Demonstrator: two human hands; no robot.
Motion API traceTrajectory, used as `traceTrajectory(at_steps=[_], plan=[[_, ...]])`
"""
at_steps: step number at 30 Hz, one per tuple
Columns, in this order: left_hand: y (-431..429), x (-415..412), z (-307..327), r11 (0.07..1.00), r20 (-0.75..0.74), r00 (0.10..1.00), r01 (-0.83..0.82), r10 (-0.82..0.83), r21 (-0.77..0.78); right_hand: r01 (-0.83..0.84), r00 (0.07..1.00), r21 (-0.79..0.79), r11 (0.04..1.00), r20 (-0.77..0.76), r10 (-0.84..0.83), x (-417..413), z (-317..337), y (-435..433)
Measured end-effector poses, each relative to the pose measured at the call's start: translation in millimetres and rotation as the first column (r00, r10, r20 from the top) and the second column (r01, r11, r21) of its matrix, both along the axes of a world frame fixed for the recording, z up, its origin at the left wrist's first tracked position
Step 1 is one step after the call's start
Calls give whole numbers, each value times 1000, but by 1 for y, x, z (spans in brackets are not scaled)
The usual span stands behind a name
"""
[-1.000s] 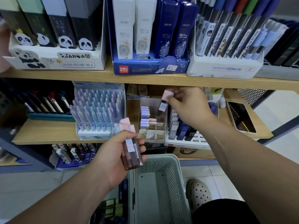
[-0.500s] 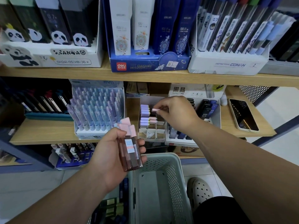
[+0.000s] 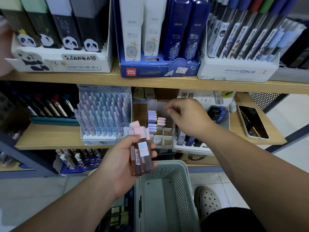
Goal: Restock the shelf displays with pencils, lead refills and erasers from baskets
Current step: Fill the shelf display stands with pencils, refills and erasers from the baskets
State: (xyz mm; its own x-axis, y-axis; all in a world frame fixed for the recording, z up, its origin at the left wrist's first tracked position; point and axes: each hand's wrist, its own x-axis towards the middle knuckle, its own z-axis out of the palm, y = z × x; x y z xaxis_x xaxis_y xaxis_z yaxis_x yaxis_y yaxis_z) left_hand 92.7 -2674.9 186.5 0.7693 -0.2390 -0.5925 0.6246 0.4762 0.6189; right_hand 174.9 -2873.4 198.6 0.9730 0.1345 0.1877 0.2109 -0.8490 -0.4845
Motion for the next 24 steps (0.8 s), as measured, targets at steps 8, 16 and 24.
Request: traceTrajectory(at_steps=[8,16,24], plan=[[-5,-3,1,999,85,996,-11,8,38,21,899,491,871,-391,198,-31,15,33],[-2,-4,-2,998,102,995,-1,-5,61,131,874,553,823,-456,168,-32,15,33],[0,0,-1,996,22,997,-76,75,56,360,922,694,624,-367,-124,-11,21,2]])
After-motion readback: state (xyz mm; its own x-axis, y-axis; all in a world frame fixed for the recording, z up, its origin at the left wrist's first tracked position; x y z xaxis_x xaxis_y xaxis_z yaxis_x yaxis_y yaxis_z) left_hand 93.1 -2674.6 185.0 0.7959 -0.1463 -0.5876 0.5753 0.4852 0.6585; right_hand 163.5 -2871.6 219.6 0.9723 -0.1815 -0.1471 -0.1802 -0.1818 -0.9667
